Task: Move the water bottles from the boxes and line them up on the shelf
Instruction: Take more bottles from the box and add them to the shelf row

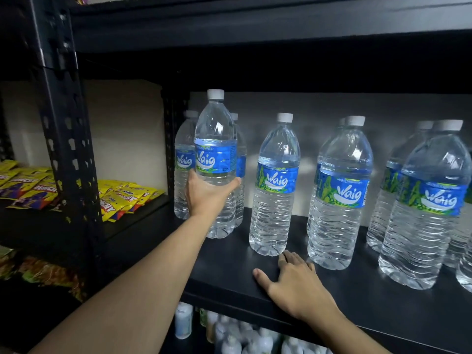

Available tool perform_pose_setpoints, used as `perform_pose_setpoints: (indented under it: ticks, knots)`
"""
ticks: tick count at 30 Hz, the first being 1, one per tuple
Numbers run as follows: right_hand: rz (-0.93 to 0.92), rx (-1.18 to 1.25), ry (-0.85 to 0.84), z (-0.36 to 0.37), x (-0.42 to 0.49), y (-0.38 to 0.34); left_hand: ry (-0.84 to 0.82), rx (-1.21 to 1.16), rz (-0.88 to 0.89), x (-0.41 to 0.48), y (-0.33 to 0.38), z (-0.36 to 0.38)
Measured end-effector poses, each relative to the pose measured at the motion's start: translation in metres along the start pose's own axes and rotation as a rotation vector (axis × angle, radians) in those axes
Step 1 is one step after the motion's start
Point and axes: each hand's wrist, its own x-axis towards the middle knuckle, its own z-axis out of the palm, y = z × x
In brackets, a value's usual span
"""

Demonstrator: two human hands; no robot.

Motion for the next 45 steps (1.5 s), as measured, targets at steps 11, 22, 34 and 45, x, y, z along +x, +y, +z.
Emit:
perform_pose_setpoints:
  ticks: [11, 22, 34, 45]
  knots:
    - [-0.010, 0.017, 0.000, 0.003, 0.002, 0.002, -0.069, 0.109, -0.069, 0.002, -0.029, 0.003]
    - [-0.017, 0.087, 0.019, 0.001, 0.004, 0.005, -0.314, 0.079, -0.167, -0.014, -0.063, -0.011]
    - [0.038, 0.161, 0.009, -0.009, 0.001, 0.012, -0.418, 0.016, -0.137, -0.014, -0.087, -0.013]
    - [0.054, 0.113, -0.041, -0.014, -0.002, 0.008, -0.396, 0.044, -0.140, -0.014, -0.089, -0.011]
